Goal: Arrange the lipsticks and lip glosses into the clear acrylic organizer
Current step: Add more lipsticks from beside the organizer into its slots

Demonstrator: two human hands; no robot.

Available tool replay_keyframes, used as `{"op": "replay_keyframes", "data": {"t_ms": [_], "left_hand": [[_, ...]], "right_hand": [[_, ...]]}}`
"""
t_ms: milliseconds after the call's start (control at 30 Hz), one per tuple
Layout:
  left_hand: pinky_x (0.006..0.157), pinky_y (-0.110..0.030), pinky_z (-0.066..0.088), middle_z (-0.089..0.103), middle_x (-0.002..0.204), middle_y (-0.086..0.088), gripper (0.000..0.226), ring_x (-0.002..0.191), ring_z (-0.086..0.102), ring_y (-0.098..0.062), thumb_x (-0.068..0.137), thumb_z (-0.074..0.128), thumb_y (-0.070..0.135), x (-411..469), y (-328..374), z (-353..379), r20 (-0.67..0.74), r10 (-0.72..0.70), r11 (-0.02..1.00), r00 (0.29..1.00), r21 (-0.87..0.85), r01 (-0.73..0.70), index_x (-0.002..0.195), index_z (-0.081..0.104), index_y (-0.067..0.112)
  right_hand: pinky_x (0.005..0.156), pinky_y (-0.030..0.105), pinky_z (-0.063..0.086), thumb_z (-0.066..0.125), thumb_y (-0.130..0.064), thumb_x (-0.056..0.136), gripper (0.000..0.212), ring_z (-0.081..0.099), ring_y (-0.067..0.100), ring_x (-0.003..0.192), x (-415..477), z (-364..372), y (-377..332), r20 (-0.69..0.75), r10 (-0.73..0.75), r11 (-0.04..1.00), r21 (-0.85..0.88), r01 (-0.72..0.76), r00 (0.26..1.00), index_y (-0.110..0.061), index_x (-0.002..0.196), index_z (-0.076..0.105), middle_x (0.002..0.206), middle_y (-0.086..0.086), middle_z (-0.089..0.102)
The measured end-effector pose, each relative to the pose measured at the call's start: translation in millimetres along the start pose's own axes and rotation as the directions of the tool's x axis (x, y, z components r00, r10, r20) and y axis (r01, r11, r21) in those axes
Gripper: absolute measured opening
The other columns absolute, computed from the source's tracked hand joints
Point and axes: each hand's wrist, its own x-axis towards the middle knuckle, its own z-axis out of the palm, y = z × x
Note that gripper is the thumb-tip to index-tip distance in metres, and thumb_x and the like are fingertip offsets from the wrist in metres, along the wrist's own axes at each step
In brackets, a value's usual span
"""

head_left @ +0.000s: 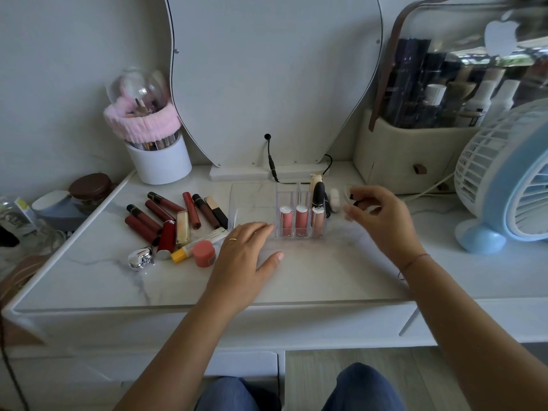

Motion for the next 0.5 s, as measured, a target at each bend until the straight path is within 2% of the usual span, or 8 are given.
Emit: {"op": "replay_keyframes", "data": {"t_ms": [100,200,367,433,500], "left_hand": [[0.107,-0.027,0.026,0.047,0.135,0.003,0.050,0.128,0.037,-0.016,0.089,0.054,0.038,-1,0,0,-0.002,-0.002,1.000,1.000,-0.001,0.002,0.134,0.045,0.018],[0.108,-0.029,0.027,0.047,0.136,0.003,0.050,0.128,0.037,-0.015,0.089,0.054,0.037,-1,0,0,-0.003,-0.010,1.000,1.000,-0.001,0.010,0.134,0.045,0.018],[0.109,-0.028,0.025,0.046,0.137,0.004,0.051,0.129,0.035,-0.014,0.089,0.053,0.038,0,0,0,0.008,-0.016,1.000,1.000,0.003,0.016,0.135,0.043,0.020],[0.108,-0.026,0.023,0.045,0.138,0.005,0.051,0.129,0.034,-0.013,0.090,0.052,0.038,0,0,0,0.010,-0.017,1.000,1.000,0.008,0.017,0.136,0.042,0.020],[0.107,-0.024,0.022,0.044,0.138,0.005,0.051,0.129,0.033,-0.013,0.090,0.052,0.039,0,-1,0,0.009,-0.020,1.000,1.000,0.006,0.020,0.136,0.042,0.021]], "right_hand": [[0.087,0.019,0.038,0.077,-0.018,0.076,0.045,0.056,0.022,0.110,10,-13,14,0.101,0.047,0.959,-0.283,-0.017,0.994,-0.012,0.119,0.064,0.119,0.008,0.059],[0.104,0.030,0.035,0.074,-0.014,0.076,0.042,0.052,0.029,0.120,15,-17,17,0.214,0.011,0.917,-0.392,0.076,0.977,-0.007,0.116,0.067,0.129,0.011,0.058],[0.100,0.041,0.038,0.065,-0.015,0.084,0.037,0.052,0.034,0.118,27,-20,20,0.365,-0.050,0.783,-0.563,0.263,0.930,-0.014,0.121,0.065,0.131,0.007,0.059],[0.100,0.043,0.037,0.064,-0.014,0.084,0.035,0.051,0.031,0.118,30,-19,20,0.357,-0.042,0.756,-0.600,0.263,0.933,-0.019,0.119,0.066,0.126,0.004,0.062],[0.099,0.046,0.038,0.066,-0.017,0.083,0.032,0.052,0.030,0.114,31,-18,19,0.347,-0.031,0.784,-0.573,0.238,0.937,-0.022,0.114,0.068,0.116,0.003,0.066]]}}
